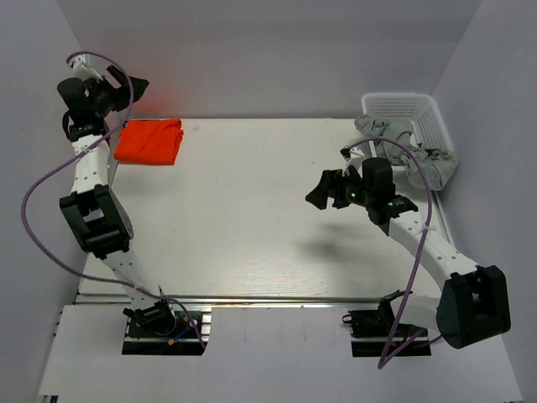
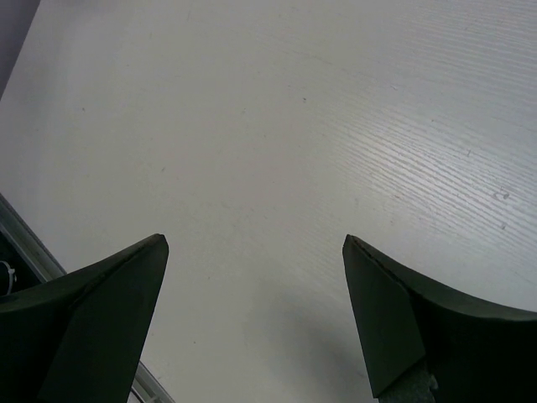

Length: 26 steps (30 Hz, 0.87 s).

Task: Fold and stack the t-shirts
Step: Put the neatly folded tshirt into the corner of the board with the left arm

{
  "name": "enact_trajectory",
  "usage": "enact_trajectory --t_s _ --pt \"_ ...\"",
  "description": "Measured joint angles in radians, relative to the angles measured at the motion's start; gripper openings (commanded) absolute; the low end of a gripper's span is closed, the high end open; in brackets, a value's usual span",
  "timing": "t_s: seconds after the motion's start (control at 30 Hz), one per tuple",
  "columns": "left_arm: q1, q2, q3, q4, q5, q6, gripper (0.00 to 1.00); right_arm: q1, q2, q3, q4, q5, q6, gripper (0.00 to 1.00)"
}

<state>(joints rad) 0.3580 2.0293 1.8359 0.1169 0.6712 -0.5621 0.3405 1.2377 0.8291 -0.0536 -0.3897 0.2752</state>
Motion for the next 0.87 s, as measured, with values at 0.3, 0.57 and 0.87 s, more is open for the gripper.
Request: enact_trajectory --t_s 0.3,0.57,0.87 --pt "-0.302 -0.809 -0.786 -0.18 -0.289 0.177 1.0 0.0 -0.173 -0.143 0.053 0.101 0.068 0.9" --pt "-0.433 -1.016 -1.065 -0.326 -0.525 0.168 1.0 0.0 -0.276 -0.274 0.074 0.175 0.095 0.9" --pt "-0.5 -0.887 -1.03 -0.442 -0.705 0.166 1.0 0.0 -0.293 -0.328 0.089 0.229 0.109 0.9"
